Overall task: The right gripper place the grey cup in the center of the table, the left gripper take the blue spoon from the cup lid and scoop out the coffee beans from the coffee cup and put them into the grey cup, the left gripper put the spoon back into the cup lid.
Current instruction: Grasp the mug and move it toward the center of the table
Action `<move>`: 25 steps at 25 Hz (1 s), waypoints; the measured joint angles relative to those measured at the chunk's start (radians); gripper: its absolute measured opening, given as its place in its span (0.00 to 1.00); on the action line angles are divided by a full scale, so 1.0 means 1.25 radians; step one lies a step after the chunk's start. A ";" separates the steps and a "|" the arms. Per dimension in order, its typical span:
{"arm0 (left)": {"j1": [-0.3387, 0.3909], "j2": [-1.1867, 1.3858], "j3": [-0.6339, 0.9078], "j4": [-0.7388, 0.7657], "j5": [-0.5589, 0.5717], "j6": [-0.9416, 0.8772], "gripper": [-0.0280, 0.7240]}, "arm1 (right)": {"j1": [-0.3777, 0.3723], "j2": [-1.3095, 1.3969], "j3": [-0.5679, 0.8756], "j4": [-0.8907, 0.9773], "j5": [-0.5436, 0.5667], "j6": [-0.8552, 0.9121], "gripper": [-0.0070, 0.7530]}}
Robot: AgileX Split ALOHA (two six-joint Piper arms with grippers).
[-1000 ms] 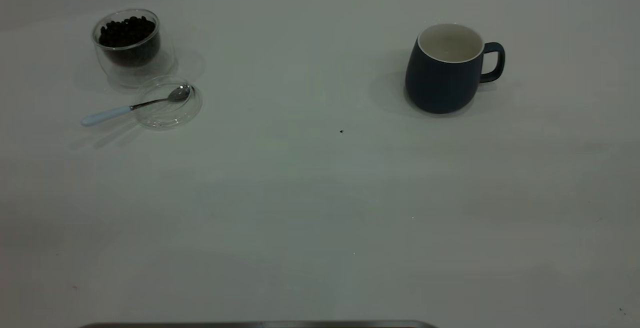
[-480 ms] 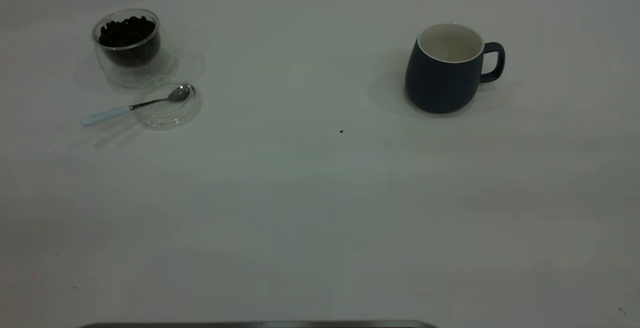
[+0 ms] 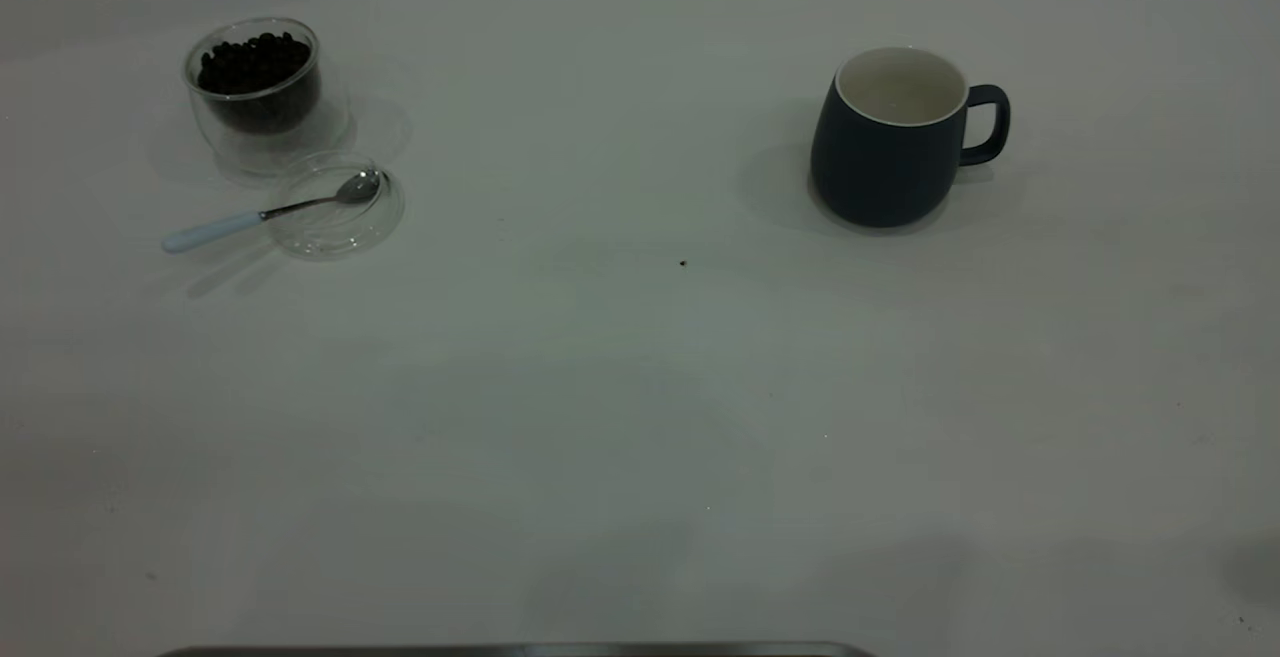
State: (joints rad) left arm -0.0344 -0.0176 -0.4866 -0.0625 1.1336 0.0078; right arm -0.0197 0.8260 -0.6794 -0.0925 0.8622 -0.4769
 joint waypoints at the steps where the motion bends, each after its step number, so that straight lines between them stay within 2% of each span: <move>1: 0.000 0.000 0.000 0.000 0.000 0.000 0.67 | 0.000 0.047 -0.013 0.000 -0.018 -0.037 0.61; 4: 0.000 0.000 0.000 0.000 0.000 0.000 0.67 | 0.000 0.175 -0.042 0.010 -0.084 -0.143 0.61; 15: 0.000 0.000 0.000 0.000 0.000 0.000 0.67 | 0.000 0.581 -0.073 0.040 -0.358 -0.366 0.61; 19: 0.000 0.000 0.000 0.000 0.000 0.000 0.67 | 0.004 0.725 -0.144 0.040 -0.383 -0.406 0.61; 25: 0.000 0.000 0.000 0.000 0.000 -0.001 0.67 | 0.049 0.917 -0.296 0.040 -0.378 -0.469 0.61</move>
State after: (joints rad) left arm -0.0344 -0.0176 -0.4866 -0.0625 1.1336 0.0069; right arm 0.0418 1.9721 -1.0496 -0.0431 0.3903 -1.0630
